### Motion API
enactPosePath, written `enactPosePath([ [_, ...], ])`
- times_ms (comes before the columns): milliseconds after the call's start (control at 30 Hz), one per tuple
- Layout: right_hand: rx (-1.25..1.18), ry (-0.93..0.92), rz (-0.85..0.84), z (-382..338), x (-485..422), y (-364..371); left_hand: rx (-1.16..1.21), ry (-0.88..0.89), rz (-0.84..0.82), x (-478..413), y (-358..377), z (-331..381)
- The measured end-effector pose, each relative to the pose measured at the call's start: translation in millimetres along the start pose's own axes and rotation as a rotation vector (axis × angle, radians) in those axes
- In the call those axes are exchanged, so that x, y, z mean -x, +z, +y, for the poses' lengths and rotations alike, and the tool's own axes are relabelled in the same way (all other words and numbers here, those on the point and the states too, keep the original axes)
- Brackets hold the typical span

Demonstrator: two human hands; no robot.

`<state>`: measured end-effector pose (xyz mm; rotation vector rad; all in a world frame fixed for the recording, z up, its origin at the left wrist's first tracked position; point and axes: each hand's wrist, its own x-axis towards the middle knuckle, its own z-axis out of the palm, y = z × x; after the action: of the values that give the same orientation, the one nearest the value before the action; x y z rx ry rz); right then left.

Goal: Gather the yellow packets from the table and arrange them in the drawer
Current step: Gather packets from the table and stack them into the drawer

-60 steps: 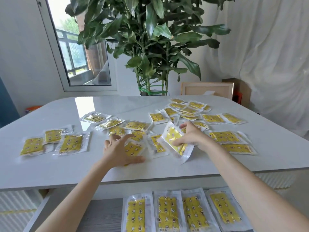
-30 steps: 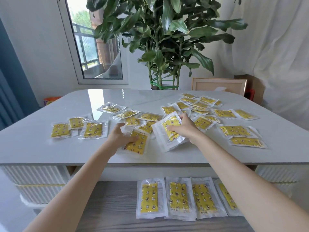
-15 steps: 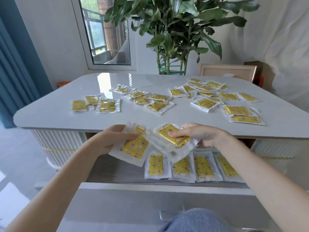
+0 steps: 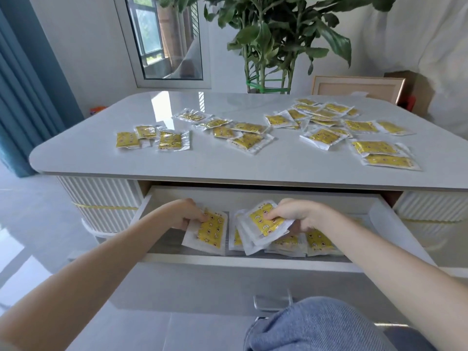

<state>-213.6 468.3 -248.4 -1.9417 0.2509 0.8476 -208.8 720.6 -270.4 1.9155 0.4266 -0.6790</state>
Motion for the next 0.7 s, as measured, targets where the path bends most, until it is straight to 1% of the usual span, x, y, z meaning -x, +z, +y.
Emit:
enactPosePath([
  [233,-0.003,0.028,0.046,3.4,-26.6,-3.6,0.035,-0.122,-0.016,-27.8,13.3,9.1],
  [400,-0.001,0.030,0.032,7.3,-34.7,-7.2,-0.073,-0.112,0.075,-43.8,19.4,2.0],
  [433,-0.002,0.035,0.029,8.2,-35.0,-8.3,-0.147,-0.086,0.127,-47.4,21.1,-0.8],
  [533,-0.018,0.043,0.039,9.3,-35.5,-9.6,-0.616,0.085,0.343,-49.3,23.2,-5.4],
  [567,-0.025,0.046,0.047,9.1,-34.9,-9.7,-0.714,0.111,0.386,-48.2,23.9,-5.4],
  [700,-0.026,0.038,0.111,4.9,-41.3,-3.6,-0.966,0.132,0.393,-40.4,26.4,-3.4],
])
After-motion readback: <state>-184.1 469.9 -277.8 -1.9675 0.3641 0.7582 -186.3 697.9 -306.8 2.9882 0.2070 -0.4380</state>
